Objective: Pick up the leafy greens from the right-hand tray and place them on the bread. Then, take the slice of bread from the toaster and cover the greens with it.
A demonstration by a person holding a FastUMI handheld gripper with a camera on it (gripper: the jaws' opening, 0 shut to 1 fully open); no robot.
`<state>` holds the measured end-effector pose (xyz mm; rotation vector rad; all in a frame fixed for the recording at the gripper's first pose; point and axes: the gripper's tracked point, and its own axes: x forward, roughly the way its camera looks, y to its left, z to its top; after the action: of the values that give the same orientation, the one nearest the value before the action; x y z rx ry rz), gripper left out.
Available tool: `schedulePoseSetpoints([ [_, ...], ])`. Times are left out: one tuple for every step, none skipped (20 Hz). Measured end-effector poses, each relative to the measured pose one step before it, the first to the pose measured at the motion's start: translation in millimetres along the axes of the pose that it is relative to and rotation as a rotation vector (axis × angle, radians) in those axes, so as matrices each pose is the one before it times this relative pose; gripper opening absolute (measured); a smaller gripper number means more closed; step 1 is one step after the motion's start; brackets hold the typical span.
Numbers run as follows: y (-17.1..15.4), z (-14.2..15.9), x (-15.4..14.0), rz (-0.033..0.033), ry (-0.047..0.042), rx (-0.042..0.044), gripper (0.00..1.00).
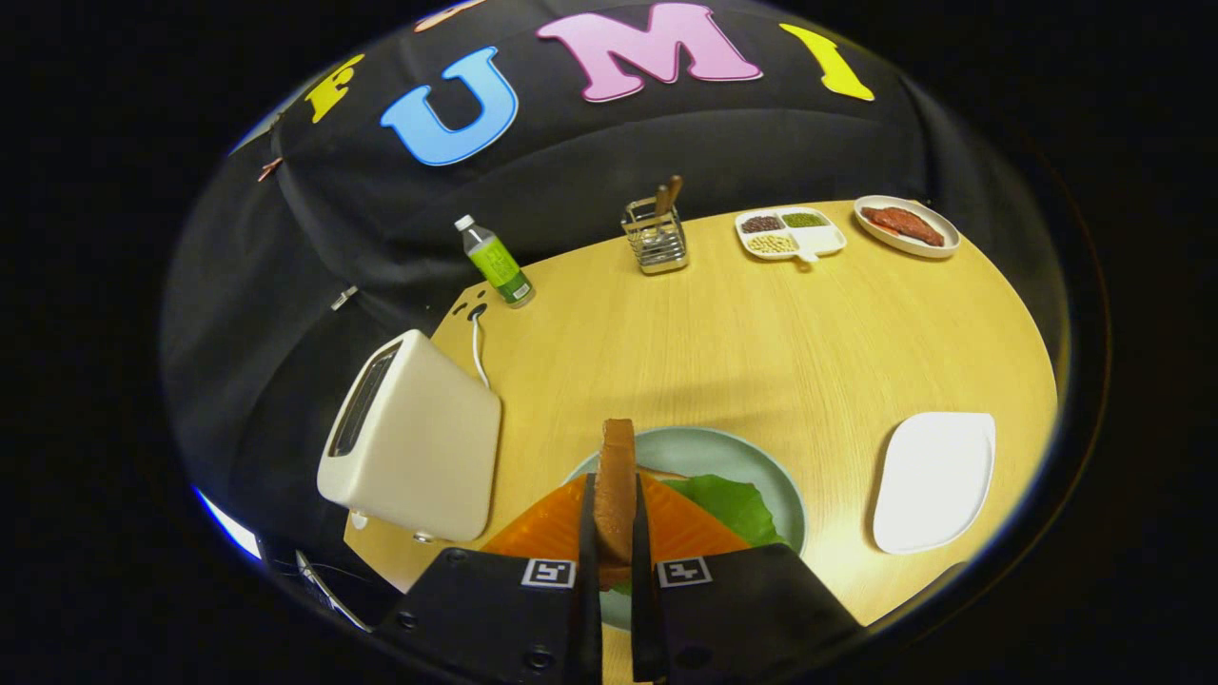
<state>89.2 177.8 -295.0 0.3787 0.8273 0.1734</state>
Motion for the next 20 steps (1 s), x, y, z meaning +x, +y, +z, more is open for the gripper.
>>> schedulePoseSetpoints([
  [-6.86, -3.08, 0.19, -0.01344, 0.00444, 0.01957, 0.17],
  [-5.05, -2.45, 0.2, -0.00964, 0.00636, 0.02137, 0.18],
  [-8.31, -2.28, -0.07, -0.02345, 0.00517, 0.01051, 0.23],
  [-9.44, -2.86, -0.84, -0.01805, 0.00617, 0.00338, 0.28],
  [-8.84, -2.87, 0.37, -0.02314, 0.00146, -0.00451, 0.38],
  [-10.16, -2.14, -0.33, -0.02744, -0.00077, -0.01083, 0.43],
  [-7.24, -0.76, 0.38, -0.01986, -0.00329, -0.01066, 0.5],
  [-3.87, 0.02, -1.46, -0.00873, -0.00611, -0.00746, 0.56],
  [-2.49, -0.03, -0.03, -0.00541, -0.00265, -0.00358, 0.7],
  [-2.64, 1.26, -2.36, -0.00587, -0.00449, -0.00411, 0.83],
  [-2.83, 3.63, -4.73, -0.00814, -0.00707, -0.00543, 0.95],
  [-4.58, 4.86, -3.08, -0.00619, -0.01184, -0.00635, 0.98],
  [-4.35, 6.76, -6.52, -0.0109, -0.01699, -0.00952, 0.99],
  [-4.88, 7.71, -7.05, -0.01414, -0.02074, -0.01075, 0.99],
  [-4.6, 9.73, -7.77, -0.01559, -0.02531, -0.00834, 0.99],
  [-3.08, 11.6, -9.48, -0.00901, -0.02678, -0.00655, 0.99],
  [-2.79, 12.22, -8.58, -0.00658, -0.03047, -0.01064, 0.99],
  [-3.89, 13.13, -9.17, -0.01159, -0.0294, -0.01917, 0.99],
  [-5.45, 14.29, -9.96, -0.01297, -0.02915, -0.02936, 0.99],
  [-4.8, 14.03, -10.14, -0.01012, -0.03194, -0.03229, 0.99],
])
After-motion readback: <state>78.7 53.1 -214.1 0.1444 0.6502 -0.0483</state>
